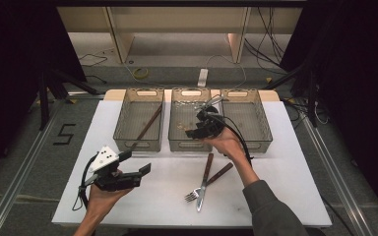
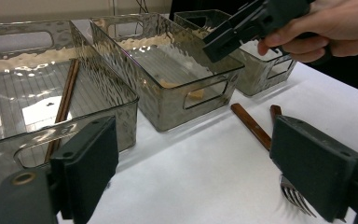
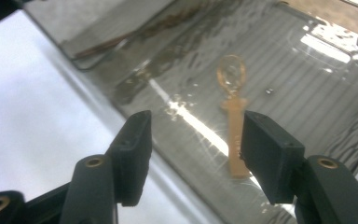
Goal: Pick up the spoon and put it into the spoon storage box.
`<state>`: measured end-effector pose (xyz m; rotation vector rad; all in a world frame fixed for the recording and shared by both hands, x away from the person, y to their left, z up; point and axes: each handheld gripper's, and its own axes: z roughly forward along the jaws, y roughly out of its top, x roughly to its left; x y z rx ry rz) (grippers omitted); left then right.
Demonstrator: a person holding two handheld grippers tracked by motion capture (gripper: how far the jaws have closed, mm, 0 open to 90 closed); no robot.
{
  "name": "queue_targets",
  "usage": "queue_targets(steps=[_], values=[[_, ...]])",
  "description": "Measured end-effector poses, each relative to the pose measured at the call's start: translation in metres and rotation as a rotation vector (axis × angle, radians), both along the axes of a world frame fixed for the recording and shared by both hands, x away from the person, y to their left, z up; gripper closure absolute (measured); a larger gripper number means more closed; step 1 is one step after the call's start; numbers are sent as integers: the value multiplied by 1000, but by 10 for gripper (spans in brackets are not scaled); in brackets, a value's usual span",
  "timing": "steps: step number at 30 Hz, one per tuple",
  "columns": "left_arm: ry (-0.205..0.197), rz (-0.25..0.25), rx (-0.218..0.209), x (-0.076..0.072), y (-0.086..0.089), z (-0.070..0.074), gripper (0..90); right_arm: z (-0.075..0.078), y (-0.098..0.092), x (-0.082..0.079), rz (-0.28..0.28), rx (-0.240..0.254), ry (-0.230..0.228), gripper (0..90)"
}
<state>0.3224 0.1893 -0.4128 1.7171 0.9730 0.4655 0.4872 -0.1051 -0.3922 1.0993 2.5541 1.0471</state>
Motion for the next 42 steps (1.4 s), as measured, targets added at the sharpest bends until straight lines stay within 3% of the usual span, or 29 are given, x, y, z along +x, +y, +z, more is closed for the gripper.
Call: queue_targets(steps=[11,20,28,42], values=[[1,3,2,0,0,0,149,2,-10,-31,65,34,-36,383],[2,3,5,0,0,0,149,-7,-16,-51,101,24,-45,372],[-2,-2,3,-1,0,1,149,-18,-18,-59,126,-24,-38,351],[9,-4,9,2,-2,-1,149,-38,-26,-56,115,-38,-9,389]])
